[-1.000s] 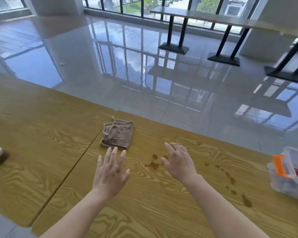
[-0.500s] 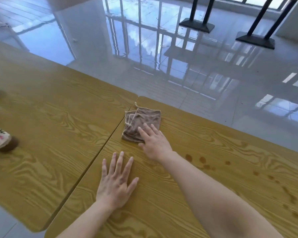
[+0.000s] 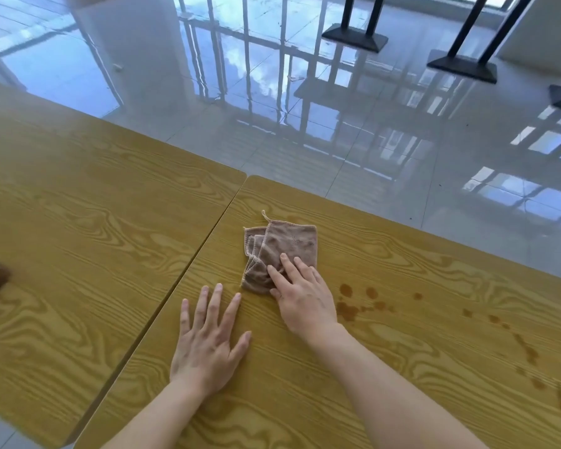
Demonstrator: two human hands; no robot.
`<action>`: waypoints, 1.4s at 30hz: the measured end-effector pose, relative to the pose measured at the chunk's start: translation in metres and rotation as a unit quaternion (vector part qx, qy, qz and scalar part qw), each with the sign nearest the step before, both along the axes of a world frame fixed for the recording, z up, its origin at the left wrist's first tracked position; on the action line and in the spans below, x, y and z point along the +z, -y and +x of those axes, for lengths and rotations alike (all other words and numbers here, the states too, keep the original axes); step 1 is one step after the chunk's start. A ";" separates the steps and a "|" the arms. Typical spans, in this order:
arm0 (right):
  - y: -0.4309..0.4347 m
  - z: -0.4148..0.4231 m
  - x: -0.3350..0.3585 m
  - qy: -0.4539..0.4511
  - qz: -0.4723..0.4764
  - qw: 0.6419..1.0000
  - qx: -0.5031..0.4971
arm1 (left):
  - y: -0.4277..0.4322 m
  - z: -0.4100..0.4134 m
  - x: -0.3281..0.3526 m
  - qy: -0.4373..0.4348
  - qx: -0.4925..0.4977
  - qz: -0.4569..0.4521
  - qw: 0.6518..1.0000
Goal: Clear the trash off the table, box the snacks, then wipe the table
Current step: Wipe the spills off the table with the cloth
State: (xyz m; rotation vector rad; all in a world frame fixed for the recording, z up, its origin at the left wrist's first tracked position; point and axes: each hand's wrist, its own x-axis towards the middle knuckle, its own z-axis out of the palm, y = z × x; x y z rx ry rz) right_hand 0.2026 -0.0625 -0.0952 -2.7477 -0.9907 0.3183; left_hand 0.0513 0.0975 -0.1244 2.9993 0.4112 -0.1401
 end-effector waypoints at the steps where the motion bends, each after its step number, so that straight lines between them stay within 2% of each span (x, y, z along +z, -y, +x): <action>1: 0.019 -0.012 0.000 -0.002 0.003 1.000 -0.008 | 0.000 0.000 0.000 0.001 -0.001 -0.004 1.000; 6: 0.129 -0.085 -0.001 0.017 0.006 1.000 -0.026 | -0.001 0.000 0.000 0.008 0.000 -0.022 1.000; 9: 0.174 -0.097 0.006 0.040 0.038 0.996 -0.075 | 0.016 0.007 0.003 0.012 -0.015 -0.042 0.999; 12: 0.160 -0.079 0.016 0.059 0.062 0.987 -0.135 | 0.046 0.022 0.007 0.012 -0.053 -0.049 0.997; 14: 0.134 -0.067 0.014 0.029 0.021 0.989 -0.144 | 0.067 0.032 0.007 0.014 -0.065 -0.051 0.997; 16: 0.120 -0.067 -0.001 0.006 -0.032 0.991 -0.131 | 0.079 0.040 0.004 0.015 -0.072 -0.046 0.996; 18: 0.128 -0.077 -0.008 0.015 -0.047 0.994 -0.102 | 0.082 0.042 0.000 0.021 -0.068 -0.034 0.997; 24: 0.216 -0.112 -0.013 0.052 -0.069 0.996 -0.017 | 0.084 0.042 -0.001 0.023 -0.064 -0.027 0.997; 26: 0.222 -0.099 -0.010 0.036 -0.080 0.994 -0.063 | 0.084 0.042 0.000 0.021 -0.068 -0.027 0.997; 29: 0.195 -0.071 -0.008 -0.004 -0.077 0.975 -0.208 | 0.086 0.044 -0.001 0.010 -0.071 -0.012 0.997; 30: 0.189 -0.069 -0.009 -0.004 -0.082 0.971 -0.224 | 0.093 0.046 -0.001 0.010 -0.082 -0.013 0.996; 32: 0.192 -0.075 -0.011 0.001 -0.084 0.976 -0.199 | 0.115 0.055 0.001 0.007 -0.128 -0.010 0.992; 35: 0.245 -0.101 -0.013 0.024 -0.087 0.984 -0.156 | 0.157 0.071 0.005 0.002 -0.168 -0.018 0.986; 39: 0.322 -0.110 -0.005 0.004 -0.112 0.956 -0.270 | 0.204 0.075 0.007 -0.008 -0.178 -0.020 0.984; 42: 0.327 -0.123 -0.006 -0.016 -0.097 0.951 -0.292 | 0.232 0.067 0.003 -0.011 -0.173 -0.013 0.985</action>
